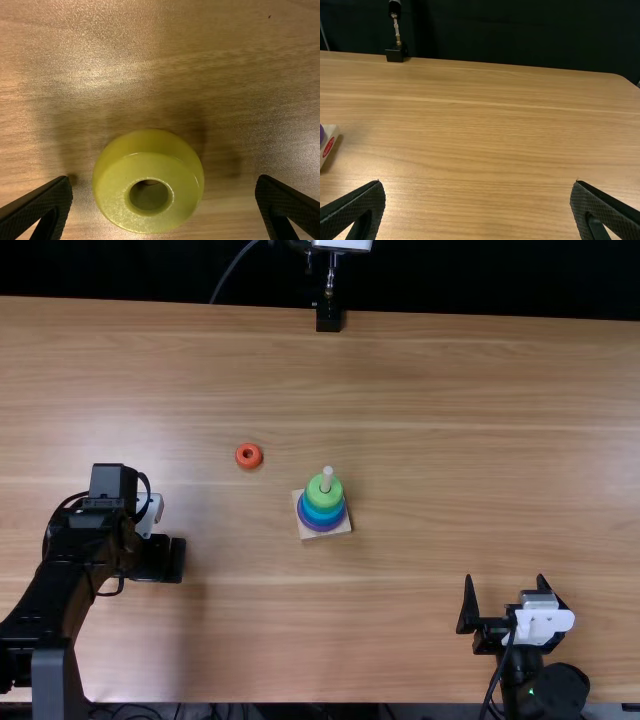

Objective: Build the Hanoi tower: stack the rings onto the peg from bottom to top in this color order: purple, dark blue, light blue, dark green, light green, yellow, orange.

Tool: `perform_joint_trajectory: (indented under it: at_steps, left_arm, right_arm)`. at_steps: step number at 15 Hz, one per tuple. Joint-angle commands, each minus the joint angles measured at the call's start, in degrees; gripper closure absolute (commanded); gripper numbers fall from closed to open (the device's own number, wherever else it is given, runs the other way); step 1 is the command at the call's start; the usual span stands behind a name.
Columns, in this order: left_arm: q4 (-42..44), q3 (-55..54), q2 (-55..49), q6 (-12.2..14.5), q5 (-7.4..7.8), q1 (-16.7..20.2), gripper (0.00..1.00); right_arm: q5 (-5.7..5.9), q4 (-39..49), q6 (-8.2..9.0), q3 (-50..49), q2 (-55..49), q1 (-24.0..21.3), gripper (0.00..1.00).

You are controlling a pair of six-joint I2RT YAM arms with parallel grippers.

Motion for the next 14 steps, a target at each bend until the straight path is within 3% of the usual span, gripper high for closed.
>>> perform_joint_trajectory:
  at_steps: [1, 4, 11, 14]
  left_arm:
    - [0.17, -0.97, 0.77, 0.88, 0.81, -0.2, 0.18]
    - [2.6, -1.67, 0.77, 0.88, 1.12, -0.12, 0.98]
    - [1.75, -0.88, 0.07, 0.36, 0.18, -0.03, 1.0]
    - [-3.84, 6.77, -1.95, 0.04, 0.18, -0.82, 1.0]
  right_arm:
    - [-0.57, -3.34, -0.4, -4.12, -0.73, -0.65, 0.0]
    - [-0.57, -3.34, -0.4, -4.12, -0.73, -0.65, 0.0]
    - [-0.57, -3.34, -0.4, -4.12, -0.73, -0.65, 0.0]
    - [-0.57, -3.34, -0.4, -4.12, -0.73, -0.65, 0.0]
